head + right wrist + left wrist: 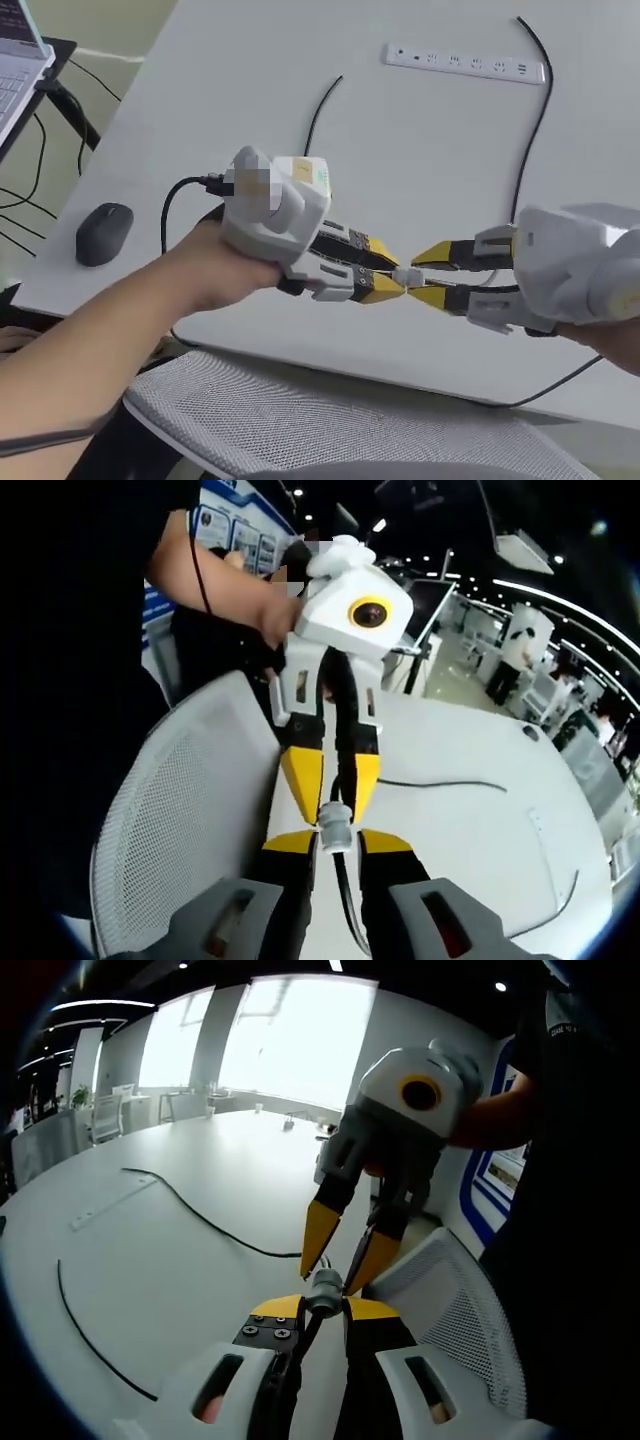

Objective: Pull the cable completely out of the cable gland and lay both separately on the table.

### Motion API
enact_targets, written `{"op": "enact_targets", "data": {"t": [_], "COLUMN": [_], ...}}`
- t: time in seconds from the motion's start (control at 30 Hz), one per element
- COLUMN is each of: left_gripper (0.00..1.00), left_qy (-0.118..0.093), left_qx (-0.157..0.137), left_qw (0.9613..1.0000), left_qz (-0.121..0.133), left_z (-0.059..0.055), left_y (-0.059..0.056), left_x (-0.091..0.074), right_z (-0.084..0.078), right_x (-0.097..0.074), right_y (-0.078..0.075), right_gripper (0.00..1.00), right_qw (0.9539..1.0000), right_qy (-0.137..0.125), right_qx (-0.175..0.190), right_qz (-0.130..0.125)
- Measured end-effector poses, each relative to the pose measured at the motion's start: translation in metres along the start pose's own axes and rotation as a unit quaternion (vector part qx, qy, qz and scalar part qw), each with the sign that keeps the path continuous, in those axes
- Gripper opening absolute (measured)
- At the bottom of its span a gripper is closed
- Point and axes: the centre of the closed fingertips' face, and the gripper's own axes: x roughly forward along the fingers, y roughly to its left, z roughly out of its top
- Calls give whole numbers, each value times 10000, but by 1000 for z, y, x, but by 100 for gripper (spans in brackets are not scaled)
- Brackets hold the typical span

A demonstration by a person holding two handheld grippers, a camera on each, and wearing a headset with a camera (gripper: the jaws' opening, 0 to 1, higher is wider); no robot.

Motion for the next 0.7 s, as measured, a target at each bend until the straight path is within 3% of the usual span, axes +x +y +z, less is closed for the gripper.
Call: {"op": "enact_targets", "data": {"t": [0.1, 0.23, 0.37, 0.5, 0.7], "left_gripper": [15, 15, 15, 15, 15], "left_qy": [-9, -18, -46, 68, 75], "left_qx": [9, 64, 136, 60, 70], "left_qw": [10000, 10000, 9999, 9999, 9999], "left_qz": [30, 57, 62, 89, 122], "left_z": [1, 1, 3, -1, -3], "left_y": [1, 1, 0, 0, 1], "left_x": [-1, -1, -1, -1, -1], "right_z": [3, 8, -6, -16, -25], "right_x": [-4, -18, -24, -26, -22], "right_y": [-4, -15, -18, -16, -13], "right_gripper": [15, 13, 17, 14, 15], "right_qw": [9996, 9952, 9937, 9917, 9901], "right_qy": [-106, -474, -248, -143, 94], "right_qx": [181, 571, 690, 779, 635], "right_qz": [-192, -640, -851, -1010, -1248]}}
